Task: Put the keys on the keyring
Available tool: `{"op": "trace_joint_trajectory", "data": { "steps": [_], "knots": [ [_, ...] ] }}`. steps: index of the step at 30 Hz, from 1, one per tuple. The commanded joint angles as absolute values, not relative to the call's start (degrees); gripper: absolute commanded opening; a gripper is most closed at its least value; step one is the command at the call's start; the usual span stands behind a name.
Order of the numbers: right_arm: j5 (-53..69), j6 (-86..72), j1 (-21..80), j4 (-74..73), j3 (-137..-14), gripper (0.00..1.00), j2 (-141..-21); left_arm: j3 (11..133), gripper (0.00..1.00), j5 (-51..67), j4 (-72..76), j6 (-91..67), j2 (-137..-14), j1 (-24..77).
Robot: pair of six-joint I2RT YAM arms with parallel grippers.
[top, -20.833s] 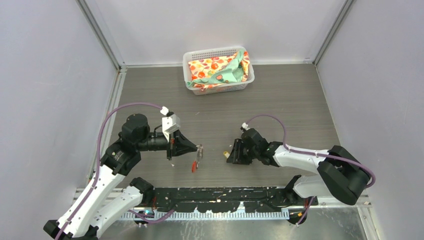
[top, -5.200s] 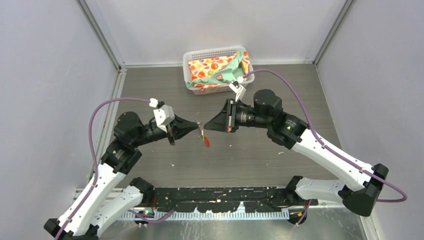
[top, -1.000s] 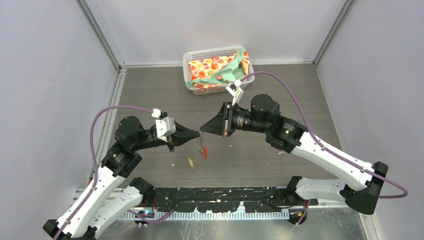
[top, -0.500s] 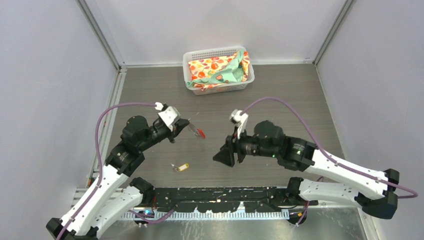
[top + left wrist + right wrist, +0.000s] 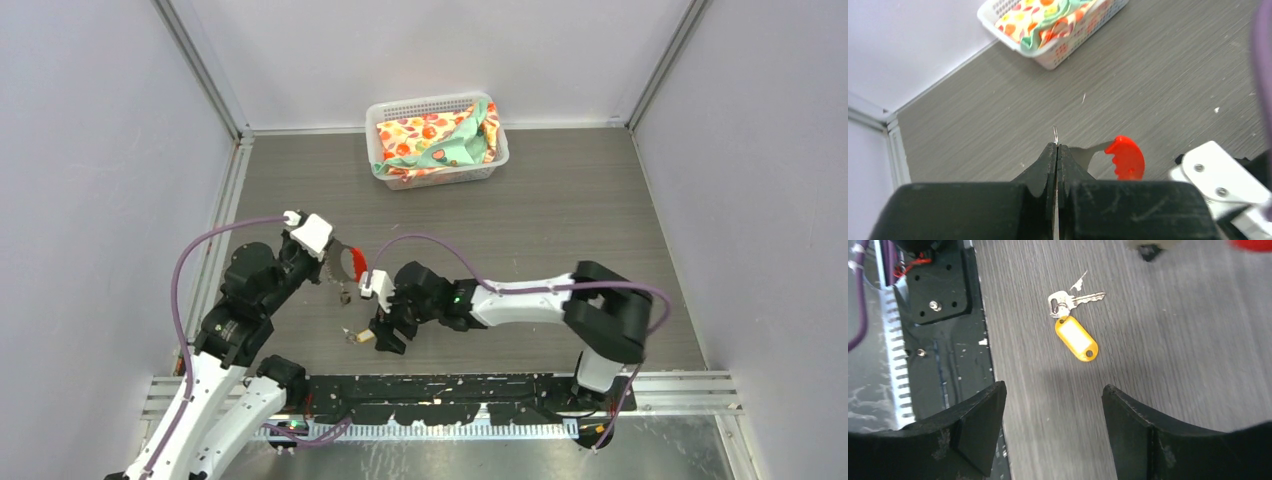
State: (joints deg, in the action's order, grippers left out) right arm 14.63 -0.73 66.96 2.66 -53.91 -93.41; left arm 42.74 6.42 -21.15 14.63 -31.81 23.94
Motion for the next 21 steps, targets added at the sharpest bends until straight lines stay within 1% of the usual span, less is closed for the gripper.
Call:
{"op": "trace_joint_trajectory", "data": {
  "steps": [1,3,6,9,13,18,21],
  "knots": [
    [27.7,2.9,63.2,20.1,-56.5,0.73,-101.0,44.8,0.0,1.7,-24.7,16.6,-31.6,23.0],
    [31.2,1.8,62.3,21.8,-59.2,0.69,-105.3,44.6,0.0,0.8,-25.4,17.1,-31.6,22.5],
    [33.2,0.6,62.0,25.5,-61.0,0.68,-109.5,44.2,0.0,0.4,-26.0,17.7,-31.7,21.8],
    [33.5,-1.0,61.9,29.3,-61.0,0.68,-111.3,44.1,0.0,-4.0,-26.2,18.1,-32.6,21.6],
    [34.8,-3.9,61.9,33.5,-61.0,0.65,-113.6,43.5,0.0,-6.1,-26.1,18.2,-33.2,21.1],
    [35.4,-4.1,62.0,34.5,-60.9,0.63,-114.4,43.2,0.0,-9.4,-26.5,17.9,-34.5,21.0],
    [36.7,-1.7,62.0,29.0,-63.0,0.6,-114.9,42.8,0.0,-9.9,-26.2,17.7,-34.3,20.5]
  ]
}}
